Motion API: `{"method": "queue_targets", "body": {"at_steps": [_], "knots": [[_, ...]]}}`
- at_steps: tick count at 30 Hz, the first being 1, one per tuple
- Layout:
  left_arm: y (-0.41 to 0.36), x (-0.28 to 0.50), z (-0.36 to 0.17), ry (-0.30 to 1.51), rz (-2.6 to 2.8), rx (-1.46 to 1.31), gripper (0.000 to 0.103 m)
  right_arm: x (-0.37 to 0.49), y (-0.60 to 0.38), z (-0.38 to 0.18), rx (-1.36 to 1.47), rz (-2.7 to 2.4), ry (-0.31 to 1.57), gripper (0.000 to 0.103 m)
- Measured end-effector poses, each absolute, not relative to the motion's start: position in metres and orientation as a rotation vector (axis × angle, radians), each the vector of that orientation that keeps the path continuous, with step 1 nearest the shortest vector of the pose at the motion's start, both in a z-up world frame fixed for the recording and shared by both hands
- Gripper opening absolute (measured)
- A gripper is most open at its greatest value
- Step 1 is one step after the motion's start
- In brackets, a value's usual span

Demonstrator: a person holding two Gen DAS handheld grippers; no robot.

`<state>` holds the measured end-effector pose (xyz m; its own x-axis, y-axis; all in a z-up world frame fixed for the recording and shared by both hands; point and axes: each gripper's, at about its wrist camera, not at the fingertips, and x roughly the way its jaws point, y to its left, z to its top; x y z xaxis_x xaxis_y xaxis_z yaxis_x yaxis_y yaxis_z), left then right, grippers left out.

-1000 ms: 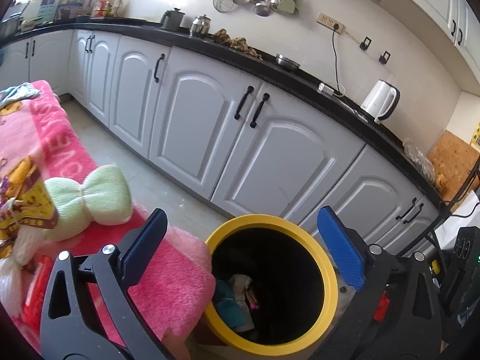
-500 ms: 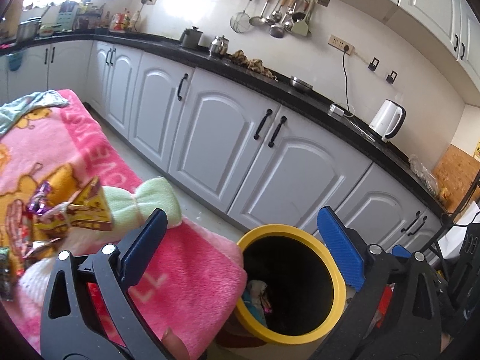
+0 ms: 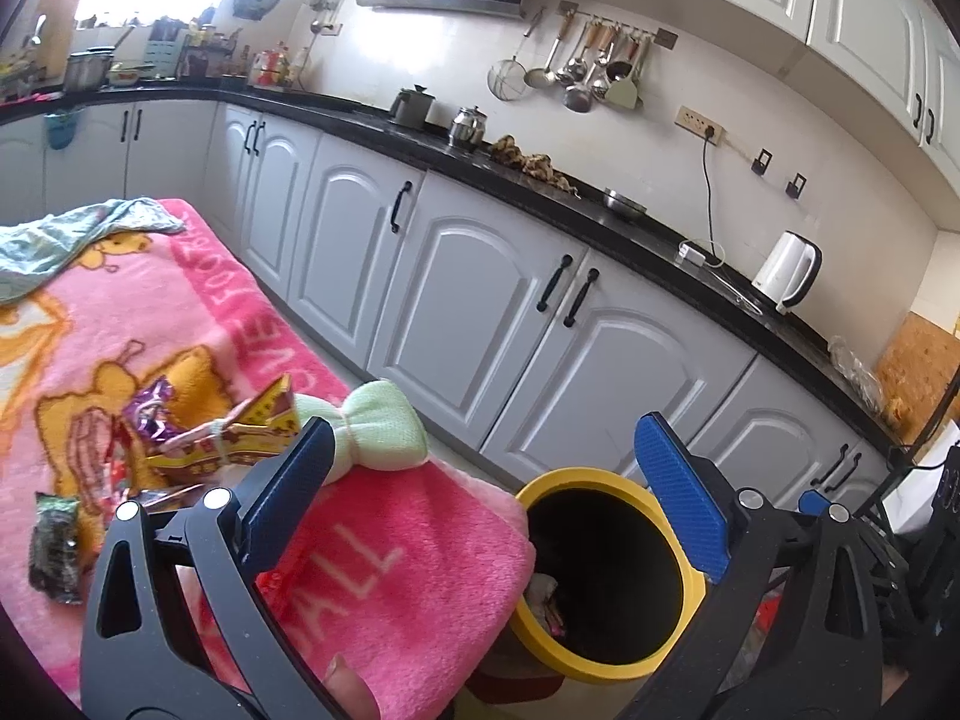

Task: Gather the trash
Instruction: 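Move both open tools back toward the remaining items on the blanket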

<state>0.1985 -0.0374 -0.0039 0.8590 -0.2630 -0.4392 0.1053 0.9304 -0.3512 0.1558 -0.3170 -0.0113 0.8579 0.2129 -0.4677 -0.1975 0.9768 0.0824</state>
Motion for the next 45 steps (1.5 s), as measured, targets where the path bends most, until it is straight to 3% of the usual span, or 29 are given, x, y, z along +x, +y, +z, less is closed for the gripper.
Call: {"method": "queue_targets", "body": {"at_steps": [9,13,45], "knots": [[-0.015,0.186,-0.002,0.484,-0.156,-0.341,0.092,0.149,-0.295,-0.007,-0.01,0.256,0.487,0.085],[-0.005,0.18,-0.003,0.476,-0.134,-0.348,0.092,0.145,-0.285,-0.005,-0.024,0.273,0.478,0.09],[0.092,0.157,-0.019,0.468,0.058,-0.441,0.092,0.139,-0.168,-0.02,-0.17,0.51,0.532,0.093]]}}
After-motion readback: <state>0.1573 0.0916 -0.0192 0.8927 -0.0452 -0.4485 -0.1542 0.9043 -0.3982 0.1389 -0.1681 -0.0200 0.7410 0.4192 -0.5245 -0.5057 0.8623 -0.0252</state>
